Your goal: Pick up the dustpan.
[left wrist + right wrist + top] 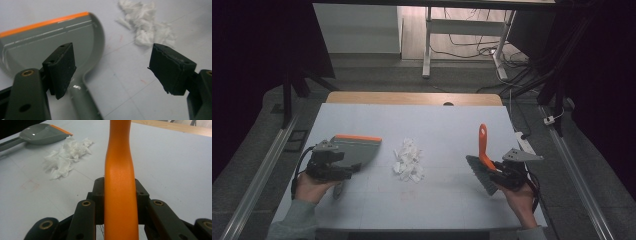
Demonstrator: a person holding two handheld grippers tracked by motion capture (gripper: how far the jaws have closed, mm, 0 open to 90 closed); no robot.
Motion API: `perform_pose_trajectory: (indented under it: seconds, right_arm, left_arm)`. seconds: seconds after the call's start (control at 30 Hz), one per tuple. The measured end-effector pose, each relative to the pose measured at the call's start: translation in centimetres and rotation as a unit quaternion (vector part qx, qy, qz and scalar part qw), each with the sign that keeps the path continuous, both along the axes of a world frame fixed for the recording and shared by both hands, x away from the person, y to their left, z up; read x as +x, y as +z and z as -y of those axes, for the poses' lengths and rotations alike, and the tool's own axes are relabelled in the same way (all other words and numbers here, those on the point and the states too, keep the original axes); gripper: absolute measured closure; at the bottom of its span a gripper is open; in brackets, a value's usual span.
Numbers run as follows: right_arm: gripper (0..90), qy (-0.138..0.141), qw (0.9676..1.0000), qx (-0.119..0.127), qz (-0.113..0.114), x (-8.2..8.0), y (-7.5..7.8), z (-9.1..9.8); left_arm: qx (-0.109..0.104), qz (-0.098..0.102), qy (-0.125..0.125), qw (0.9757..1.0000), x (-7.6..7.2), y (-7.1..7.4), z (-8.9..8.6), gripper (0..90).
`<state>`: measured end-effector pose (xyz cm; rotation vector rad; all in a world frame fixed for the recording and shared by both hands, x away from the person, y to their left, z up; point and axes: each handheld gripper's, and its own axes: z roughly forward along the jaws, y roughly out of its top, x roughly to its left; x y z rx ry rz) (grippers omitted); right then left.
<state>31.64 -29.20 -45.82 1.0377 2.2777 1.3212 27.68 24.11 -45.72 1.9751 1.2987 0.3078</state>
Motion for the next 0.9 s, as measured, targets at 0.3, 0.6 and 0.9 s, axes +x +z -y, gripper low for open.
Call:
perform_pose_trajectory:
  seconds: [0.3, 0.6, 0.9]
  right_arm:
    - [70.7, 0.003, 1.0000, -0.001, 0.001, -0.2, -0.1, 0.0]
    - [70.6, 0.005, 0.9999, -0.011, -0.004, -0.1, -0.4, -0.3]
    - [70.7, 0.007, 0.9999, -0.015, -0.005, -0.1, -0.7, -0.5]
  left_arm:
    - [0.018, -0.039, 0.060, 0.9973, 0.4, -1.0, -1.7, 22.1]
    - [0.066, -0.095, 0.073, 0.9906, 0.9, -3.5, -0.7, 19.0]
    - [0.076, -0.127, 0.077, 0.9859, 1.0, -5.2, -0.4, 17.8]
